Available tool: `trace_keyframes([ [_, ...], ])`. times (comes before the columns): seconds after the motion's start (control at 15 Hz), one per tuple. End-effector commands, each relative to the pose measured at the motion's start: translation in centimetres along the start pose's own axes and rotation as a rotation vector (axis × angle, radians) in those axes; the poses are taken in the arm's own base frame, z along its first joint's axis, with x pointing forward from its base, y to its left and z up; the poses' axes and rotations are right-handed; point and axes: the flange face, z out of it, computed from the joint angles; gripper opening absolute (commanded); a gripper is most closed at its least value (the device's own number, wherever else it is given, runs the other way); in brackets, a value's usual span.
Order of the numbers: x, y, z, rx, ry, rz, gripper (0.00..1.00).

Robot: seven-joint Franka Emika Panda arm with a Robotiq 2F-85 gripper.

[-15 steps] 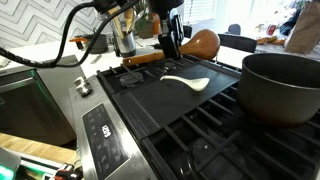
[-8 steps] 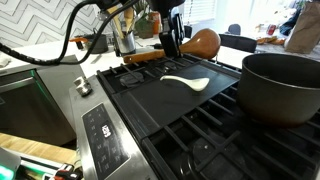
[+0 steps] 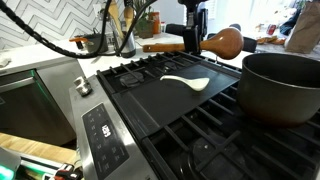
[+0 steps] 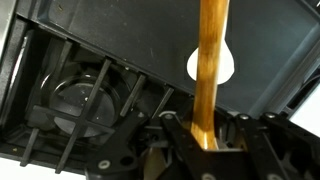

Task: Put the wooden serving spoon in the pot on the stove

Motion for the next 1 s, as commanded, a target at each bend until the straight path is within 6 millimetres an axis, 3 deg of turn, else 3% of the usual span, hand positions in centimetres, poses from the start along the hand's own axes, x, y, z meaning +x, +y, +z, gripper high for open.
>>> trace_keyframes([
  [0.0,4.6,-0.1,0.9,0.011,-0.021,0.118,0.03],
  [0.4,9.8,1.1,0.7,0.114,-0.031,0.267,0.03],
  [0.6,11.1,0.7,1.4,0.152,-0.051,0.316,0.03],
  [0.67,11.4,0.6,1.8,0.158,-0.060,0.330,0.35],
  [0.73,11.6,0.4,2.2,0.162,-0.065,0.342,0.36],
  [0.93,11.9,-0.2,3.0,0.164,-0.072,0.358,0.56],
])
